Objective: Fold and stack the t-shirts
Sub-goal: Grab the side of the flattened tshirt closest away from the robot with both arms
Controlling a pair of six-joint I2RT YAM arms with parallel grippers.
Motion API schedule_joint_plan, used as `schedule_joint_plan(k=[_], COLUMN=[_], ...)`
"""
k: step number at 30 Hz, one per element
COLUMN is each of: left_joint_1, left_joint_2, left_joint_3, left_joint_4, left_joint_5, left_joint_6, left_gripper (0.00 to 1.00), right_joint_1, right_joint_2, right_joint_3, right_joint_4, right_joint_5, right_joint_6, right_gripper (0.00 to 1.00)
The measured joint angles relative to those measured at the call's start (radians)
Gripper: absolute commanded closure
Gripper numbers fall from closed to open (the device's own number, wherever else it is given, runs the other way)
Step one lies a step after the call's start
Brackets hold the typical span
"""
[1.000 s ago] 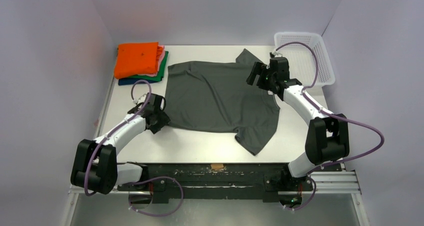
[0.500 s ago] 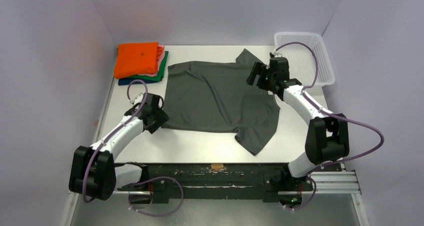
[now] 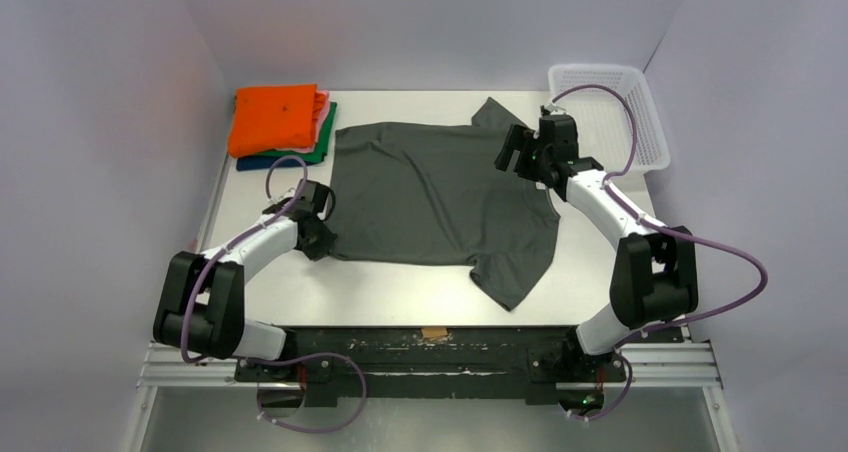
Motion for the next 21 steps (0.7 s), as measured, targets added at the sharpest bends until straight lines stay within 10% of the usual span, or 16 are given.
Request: schedule_joint_plan(k=[21], left_joint_1=[0.000], left_joint_2=[-0.174], left_joint_3=[-0.075], left_joint_4=[-0.048], left_joint_5=[0.031], left_joint_6=[0.035], left_gripper=[1.00], right_joint_1=[0.296], right_joint_2=[-0.238], right_joint_3=[-0.174], right_joint_4=[-0.345], right_joint_5=[0.183], right_joint_6=[0.055], right_gripper=[0.30])
